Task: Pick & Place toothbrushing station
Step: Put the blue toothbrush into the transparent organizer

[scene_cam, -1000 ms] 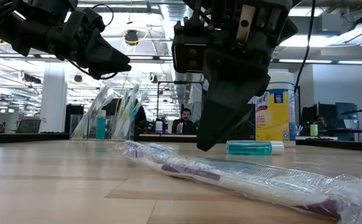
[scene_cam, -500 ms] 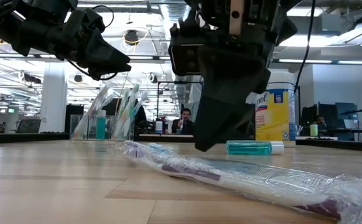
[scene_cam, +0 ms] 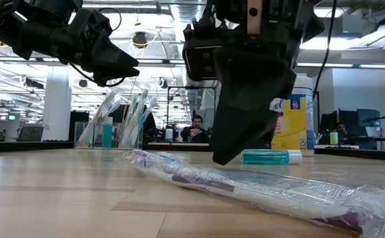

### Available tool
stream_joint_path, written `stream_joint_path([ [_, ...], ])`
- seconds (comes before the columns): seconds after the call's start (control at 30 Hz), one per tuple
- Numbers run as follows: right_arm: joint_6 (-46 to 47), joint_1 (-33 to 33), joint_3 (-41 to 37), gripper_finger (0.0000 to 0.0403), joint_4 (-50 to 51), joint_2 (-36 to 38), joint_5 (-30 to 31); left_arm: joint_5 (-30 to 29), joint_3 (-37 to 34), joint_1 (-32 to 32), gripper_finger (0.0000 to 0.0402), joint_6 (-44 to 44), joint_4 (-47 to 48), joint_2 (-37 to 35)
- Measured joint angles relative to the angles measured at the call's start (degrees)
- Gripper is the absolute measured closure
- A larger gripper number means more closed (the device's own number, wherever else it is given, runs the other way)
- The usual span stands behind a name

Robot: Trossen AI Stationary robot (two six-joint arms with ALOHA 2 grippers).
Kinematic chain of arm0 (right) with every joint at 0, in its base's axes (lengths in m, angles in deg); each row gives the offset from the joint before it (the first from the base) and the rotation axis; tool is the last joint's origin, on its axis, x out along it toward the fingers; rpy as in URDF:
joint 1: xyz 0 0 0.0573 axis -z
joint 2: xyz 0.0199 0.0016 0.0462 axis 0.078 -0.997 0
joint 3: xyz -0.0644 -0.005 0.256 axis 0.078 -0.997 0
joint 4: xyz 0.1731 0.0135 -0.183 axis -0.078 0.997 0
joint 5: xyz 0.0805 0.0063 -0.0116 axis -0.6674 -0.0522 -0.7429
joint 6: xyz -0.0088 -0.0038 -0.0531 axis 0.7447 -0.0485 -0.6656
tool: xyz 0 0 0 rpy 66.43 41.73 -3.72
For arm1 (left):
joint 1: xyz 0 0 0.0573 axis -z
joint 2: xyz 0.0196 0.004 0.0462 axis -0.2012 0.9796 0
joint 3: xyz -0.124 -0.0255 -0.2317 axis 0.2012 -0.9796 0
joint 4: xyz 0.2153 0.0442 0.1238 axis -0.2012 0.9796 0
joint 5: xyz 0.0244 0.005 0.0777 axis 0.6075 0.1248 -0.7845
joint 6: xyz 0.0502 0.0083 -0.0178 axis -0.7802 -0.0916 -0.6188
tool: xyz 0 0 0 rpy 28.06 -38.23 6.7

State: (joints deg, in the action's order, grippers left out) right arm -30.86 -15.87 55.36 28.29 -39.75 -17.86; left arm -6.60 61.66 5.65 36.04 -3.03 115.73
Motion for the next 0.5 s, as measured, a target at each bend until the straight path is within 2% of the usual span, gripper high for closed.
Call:
stream_joint_path([
  [0.5, 2.73, -1.05, 0.02, 0.0315, 0.74, -0.84, 1.76, 0.02, 0.0, 0.03, 0.0243, 1.68, 0.27, 0.01],
])
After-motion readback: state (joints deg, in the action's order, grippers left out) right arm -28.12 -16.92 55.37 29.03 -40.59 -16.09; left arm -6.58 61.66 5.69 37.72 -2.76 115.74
